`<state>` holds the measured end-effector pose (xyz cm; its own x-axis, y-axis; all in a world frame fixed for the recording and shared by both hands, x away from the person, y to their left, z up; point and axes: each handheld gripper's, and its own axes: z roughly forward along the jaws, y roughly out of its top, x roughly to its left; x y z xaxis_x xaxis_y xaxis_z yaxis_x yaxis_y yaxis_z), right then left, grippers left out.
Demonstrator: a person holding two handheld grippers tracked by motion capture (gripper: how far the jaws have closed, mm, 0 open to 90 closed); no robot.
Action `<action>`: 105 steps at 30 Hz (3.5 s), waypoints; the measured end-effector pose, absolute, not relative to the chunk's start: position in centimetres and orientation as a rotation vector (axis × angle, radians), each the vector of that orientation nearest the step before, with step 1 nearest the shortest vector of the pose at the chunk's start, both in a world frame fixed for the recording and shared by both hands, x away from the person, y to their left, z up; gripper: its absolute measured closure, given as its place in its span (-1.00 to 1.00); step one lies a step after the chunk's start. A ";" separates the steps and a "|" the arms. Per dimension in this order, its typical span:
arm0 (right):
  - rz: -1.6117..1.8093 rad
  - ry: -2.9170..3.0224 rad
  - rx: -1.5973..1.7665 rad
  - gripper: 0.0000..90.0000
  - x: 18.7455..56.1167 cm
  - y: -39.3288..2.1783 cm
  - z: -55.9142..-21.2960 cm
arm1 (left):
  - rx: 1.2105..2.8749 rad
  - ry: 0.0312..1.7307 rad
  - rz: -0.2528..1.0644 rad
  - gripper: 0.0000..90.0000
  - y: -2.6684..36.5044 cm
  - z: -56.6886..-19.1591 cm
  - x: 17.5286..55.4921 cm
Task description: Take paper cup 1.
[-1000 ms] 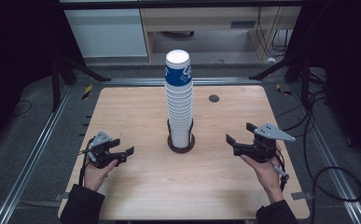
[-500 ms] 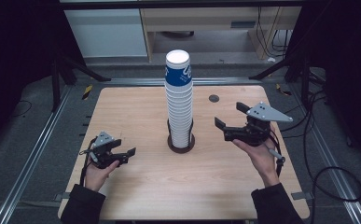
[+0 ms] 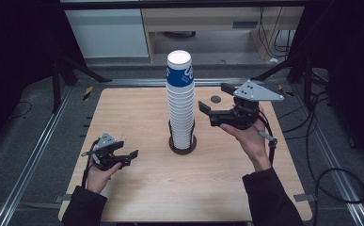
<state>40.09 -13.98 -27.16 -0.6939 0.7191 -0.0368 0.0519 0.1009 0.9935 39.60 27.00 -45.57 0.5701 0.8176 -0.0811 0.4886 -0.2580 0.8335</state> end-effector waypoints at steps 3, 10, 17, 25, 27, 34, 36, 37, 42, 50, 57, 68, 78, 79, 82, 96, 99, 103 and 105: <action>1.658 1.868 0.734 -0.82 40.6 -13.0 -26.5 | 1.916 1.052 0.465 -0.50 26.9 -45.6 39.6; 1.674 1.866 0.728 -0.81 42.2 -11.1 -25.5 | 1.933 1.046 0.465 -0.50 26.7 -45.7 39.6; 1.711 1.850 0.753 -0.80 43.8 -10.1 -25.0 | 1.925 1.038 0.469 -0.51 26.7 -45.6 39.5; 1.716 1.867 0.755 -0.78 45.3 -8.6 -25.1 | 1.917 1.037 0.473 -0.52 26.7 -45.6 39.5; 1.717 1.870 0.746 -0.78 45.6 -8.2 -25.1 | 1.917 1.040 0.473 -0.52 26.7 -45.6 39.5; 1.727 1.865 0.761 -0.75 46.4 -7.4 -25.3 | 1.925 1.036 0.469 -0.53 26.6 -45.6 39.5; 1.729 1.867 0.759 -0.73 46.7 -7.1 -25.4 | 1.926 1.036 0.469 -0.53 26.6 -45.6 39.5; 1.726 1.870 0.761 -0.73 46.7 -7.0 -25.4 | 1.926 1.037 0.468 -0.53 26.6 -45.7 39.5; 1.708 1.884 0.766 -0.71 47.2 -6.4 -25.7 | 1.931 1.038 0.466 -0.53 26.6 -45.7 39.6; 1.685 1.884 0.776 -0.60 47.8 -5.6 -26.3 | 1.939 1.038 0.461 -0.53 26.5 -45.8 39.6; 1.689 1.875 0.775 -0.57 47.7 -5.6 -26.1 | 1.941 1.039 0.461 -0.53 26.5 -45.9 39.7; 1.702 1.853 0.739 -0.53 47.2 -6.0 -24.2 | 1.942 1.044 0.459 -0.53 26.6 -45.9 39.7; 1.742 1.803 0.717 -0.53 46.8 -6.5 -22.2 | 1.945 1.044 0.456 -0.53 26.6 -45.9 39.7; 1.742 1.803 0.717 -0.53 46.8 -6.5 -22.2 | 1.945 1.044 0.456 -0.54 26.6 -45.9 39.7; 1.752 1.783 0.708 -0.53 46.8 -6.7 -21.4 | 1.946 1.045 0.456 -0.54 26.6 -45.9 39.7; 1.782 1.710 0.671 -0.53 45.5 -8.1 -19.5 | 1.931 1.048 0.459 -0.54 26.7 -45.8 39.6; 1.758 1.698 0.672 -0.53 44.7 -9.8 -19.6 | 1.925 1.049 0.461 -0.54 26.7 -45.7 39.6; 1.739 1.696 0.689 -0.53 44.0 -11.3 -20.2 | 1.923 1.046 0.462 -0.54 26.7 -45.6 39.6; 1.730 1.696 0.703 -0.53 43.6 -12.3 -20.8 | 1.924 1.045 0.461 -0.54 26.7 -45.6 39.5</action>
<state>43.64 -12.32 -20.79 -0.6734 0.7380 -0.0431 -0.0580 0.0054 0.9983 39.52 26.69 -45.60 0.5781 0.8119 -0.0809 0.4882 -0.2649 0.8315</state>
